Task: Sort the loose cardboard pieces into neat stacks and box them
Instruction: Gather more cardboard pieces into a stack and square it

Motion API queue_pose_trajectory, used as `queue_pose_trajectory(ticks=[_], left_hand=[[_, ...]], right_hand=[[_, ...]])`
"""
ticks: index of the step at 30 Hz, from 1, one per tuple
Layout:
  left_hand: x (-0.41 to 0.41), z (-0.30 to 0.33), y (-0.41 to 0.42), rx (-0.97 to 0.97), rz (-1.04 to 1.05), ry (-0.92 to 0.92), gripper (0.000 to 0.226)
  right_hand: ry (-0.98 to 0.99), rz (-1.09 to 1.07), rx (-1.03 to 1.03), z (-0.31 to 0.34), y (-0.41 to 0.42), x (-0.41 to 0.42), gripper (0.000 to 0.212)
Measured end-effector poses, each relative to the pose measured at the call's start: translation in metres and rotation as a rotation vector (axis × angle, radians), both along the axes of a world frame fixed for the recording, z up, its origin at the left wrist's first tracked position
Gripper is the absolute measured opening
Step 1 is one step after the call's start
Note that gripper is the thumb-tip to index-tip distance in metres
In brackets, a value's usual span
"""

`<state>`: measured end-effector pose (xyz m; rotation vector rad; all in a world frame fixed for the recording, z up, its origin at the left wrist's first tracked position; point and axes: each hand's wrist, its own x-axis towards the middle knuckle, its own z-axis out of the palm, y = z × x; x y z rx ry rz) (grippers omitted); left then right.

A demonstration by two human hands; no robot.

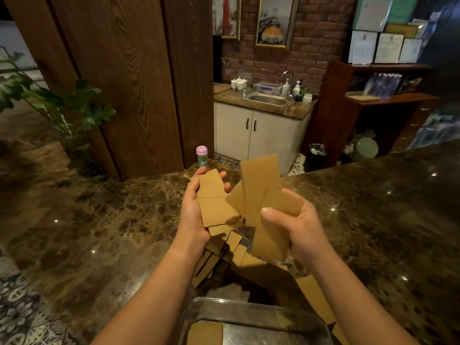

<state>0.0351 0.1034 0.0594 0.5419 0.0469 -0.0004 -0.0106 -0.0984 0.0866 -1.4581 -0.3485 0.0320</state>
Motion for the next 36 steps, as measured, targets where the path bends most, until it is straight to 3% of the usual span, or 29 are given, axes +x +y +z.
queue_pose_trajectory(ticks=[3, 6, 8, 14, 20, 24, 28, 31, 34, 36], left_hand=[[-0.003, 0.005, -0.005, 0.055, -0.066, -0.028, 0.035], [-0.005, 0.008, -0.01, 0.162, -0.071, -0.095, 0.047], [-0.008, 0.009, -0.012, 0.197, -0.066, -0.136, 0.054], [-0.007, 0.008, -0.017, 0.332, 0.051, -0.08, 0.064], [-0.004, 0.01, -0.011, 0.257, 0.156, -0.014, 0.061], [-0.003, 0.007, -0.015, 0.207, 0.166, 0.012, 0.05], [0.002, 0.009, -0.017, 0.162, 0.093, 0.123, 0.056], [0.002, 0.014, -0.01, 0.225, -0.203, 0.281, 0.059], [-0.006, 0.019, -0.003, 0.239, -0.494, 0.28, 0.051], [-0.009, 0.017, 0.002, 0.224, -0.55, 0.232, 0.063]], right_hand=[[0.268, 0.018, 0.208, -0.004, -0.002, 0.01, 0.035], [0.389, -0.036, 0.249, -0.008, 0.0, 0.014, 0.049], [0.399, -0.067, 0.26, -0.01, 0.001, 0.013, 0.06], [0.398, -0.059, 0.335, -0.012, -0.001, 0.017, 0.047], [0.5, -0.103, 0.421, -0.01, -0.008, 0.02, 0.058], [0.384, -0.125, 0.405, -0.012, -0.005, 0.016, 0.045], [0.103, -0.215, 0.206, -0.01, -0.006, 0.015, 0.032], [-0.024, -0.141, 0.109, -0.004, -0.014, 0.014, 0.032], [-0.132, -0.019, -0.119, 0.0, -0.022, 0.018, 0.04], [-0.167, 0.037, -0.191, 0.0, -0.027, 0.021, 0.041]])
